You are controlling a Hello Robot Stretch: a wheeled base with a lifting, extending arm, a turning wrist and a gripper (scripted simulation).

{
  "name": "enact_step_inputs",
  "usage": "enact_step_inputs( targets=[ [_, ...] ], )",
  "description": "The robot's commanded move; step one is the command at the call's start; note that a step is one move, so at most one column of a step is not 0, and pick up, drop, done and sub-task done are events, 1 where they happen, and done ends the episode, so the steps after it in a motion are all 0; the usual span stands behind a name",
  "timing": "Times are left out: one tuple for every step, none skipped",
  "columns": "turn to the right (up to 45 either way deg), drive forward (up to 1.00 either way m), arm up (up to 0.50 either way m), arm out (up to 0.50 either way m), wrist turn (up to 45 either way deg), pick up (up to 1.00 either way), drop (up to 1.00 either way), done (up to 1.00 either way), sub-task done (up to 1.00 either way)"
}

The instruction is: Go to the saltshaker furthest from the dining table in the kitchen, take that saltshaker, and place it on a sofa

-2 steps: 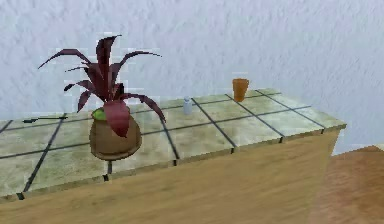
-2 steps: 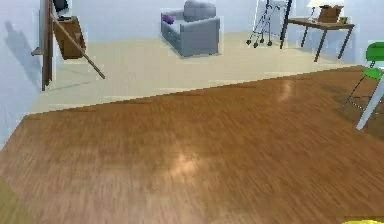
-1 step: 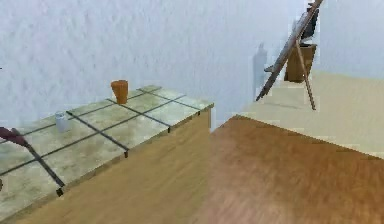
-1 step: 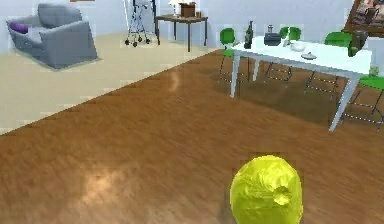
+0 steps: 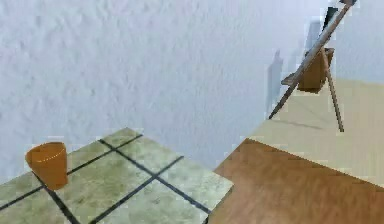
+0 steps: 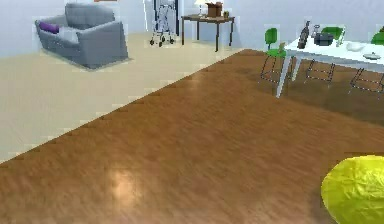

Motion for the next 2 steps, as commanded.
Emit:
enact_step_inputs(
  targets=[
    [33.0,0.00,0.00,0.00,0.0,0.00,0.00,0.00,0.00],
    [0.0,0.05,0.00,0.00,0.0,0.00,0.00,0.00,0.00]
  ],
)
